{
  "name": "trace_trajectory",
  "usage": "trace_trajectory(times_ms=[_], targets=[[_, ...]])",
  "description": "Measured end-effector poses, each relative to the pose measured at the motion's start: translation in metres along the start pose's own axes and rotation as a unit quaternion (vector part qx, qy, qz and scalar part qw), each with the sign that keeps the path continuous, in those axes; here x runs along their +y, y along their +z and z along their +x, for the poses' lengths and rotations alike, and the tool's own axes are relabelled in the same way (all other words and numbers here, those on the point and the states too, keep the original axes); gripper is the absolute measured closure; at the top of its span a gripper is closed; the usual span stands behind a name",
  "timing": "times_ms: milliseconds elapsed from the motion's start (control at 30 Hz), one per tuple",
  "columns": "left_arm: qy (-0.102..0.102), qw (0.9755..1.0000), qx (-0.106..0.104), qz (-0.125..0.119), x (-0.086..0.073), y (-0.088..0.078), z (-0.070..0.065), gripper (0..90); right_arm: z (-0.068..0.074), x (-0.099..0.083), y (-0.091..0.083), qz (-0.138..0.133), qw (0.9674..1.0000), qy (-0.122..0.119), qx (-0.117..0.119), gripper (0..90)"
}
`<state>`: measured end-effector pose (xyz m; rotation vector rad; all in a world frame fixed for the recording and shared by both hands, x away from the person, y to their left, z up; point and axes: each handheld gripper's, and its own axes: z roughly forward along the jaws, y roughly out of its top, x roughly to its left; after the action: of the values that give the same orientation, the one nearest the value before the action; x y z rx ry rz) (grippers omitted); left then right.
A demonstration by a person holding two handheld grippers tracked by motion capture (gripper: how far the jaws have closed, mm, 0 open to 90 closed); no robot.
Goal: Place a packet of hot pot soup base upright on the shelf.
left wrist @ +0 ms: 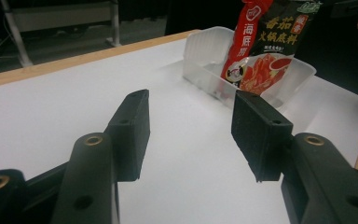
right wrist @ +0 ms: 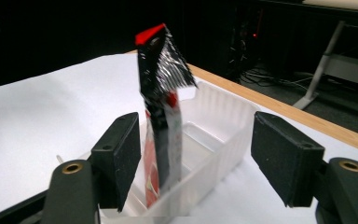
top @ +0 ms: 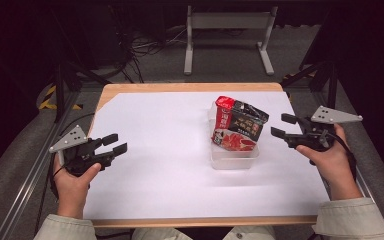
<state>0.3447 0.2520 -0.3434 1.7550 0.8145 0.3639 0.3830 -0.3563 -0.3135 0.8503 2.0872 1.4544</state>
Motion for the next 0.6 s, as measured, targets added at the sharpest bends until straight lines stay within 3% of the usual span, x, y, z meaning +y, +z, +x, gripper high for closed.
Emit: trace_trajectory(times_ms=[200, 433, 600], targets=[[-0.002, 0.9998, 0.018, -0.003, -0.012, 0.000, 0.000, 42.1, -0.010, -0.018, -0.016, 0.010, 0.9993, 0.028, -0.021, 38.5], [-0.015, 0.9993, 0.033, 0.000, -0.027, 0.000, 0.006, 40.0, -0.010, -0.040, -0.015, 0.014, 0.9990, 0.039, -0.018, 44.0], [-0.027, 0.9989, 0.039, 0.002, -0.037, 0.002, 0.012, 39.8, -0.017, -0.066, -0.008, 0.012, 0.9980, 0.062, -0.007, 40.4]])
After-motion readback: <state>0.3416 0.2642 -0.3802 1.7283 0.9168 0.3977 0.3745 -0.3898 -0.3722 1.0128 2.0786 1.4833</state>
